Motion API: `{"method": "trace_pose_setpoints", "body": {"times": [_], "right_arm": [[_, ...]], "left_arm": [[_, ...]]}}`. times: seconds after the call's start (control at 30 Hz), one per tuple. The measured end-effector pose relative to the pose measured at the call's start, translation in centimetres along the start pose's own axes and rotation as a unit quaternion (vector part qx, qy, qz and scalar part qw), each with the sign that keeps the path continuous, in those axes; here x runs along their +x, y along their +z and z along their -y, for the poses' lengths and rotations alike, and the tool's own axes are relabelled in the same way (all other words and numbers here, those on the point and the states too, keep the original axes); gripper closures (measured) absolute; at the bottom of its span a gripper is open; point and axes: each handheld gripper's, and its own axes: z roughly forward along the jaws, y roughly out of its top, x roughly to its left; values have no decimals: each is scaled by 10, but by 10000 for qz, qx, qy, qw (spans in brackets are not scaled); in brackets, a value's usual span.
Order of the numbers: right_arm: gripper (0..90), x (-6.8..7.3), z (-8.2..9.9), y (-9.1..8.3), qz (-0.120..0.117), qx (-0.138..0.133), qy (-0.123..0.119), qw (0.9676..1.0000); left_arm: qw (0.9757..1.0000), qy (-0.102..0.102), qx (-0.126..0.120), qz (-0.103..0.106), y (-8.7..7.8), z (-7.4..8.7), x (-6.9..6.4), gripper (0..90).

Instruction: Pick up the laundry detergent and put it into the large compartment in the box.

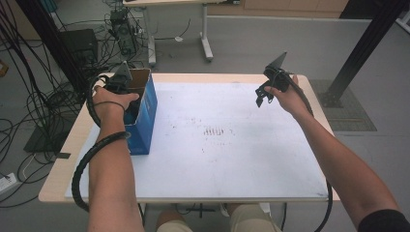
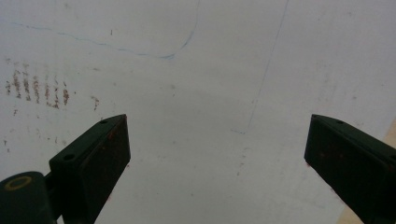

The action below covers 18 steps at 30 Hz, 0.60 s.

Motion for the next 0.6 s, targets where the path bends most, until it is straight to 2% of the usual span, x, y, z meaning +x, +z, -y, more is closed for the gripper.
{"method": "trace_pose_setpoints", "body": {"times": [0.6], "right_arm": [[71, 1, -1, 1, 7, 9, 7, 10000]], "left_arm": [[10000, -8, -21, 6, 0, 1, 1, 374]]}}
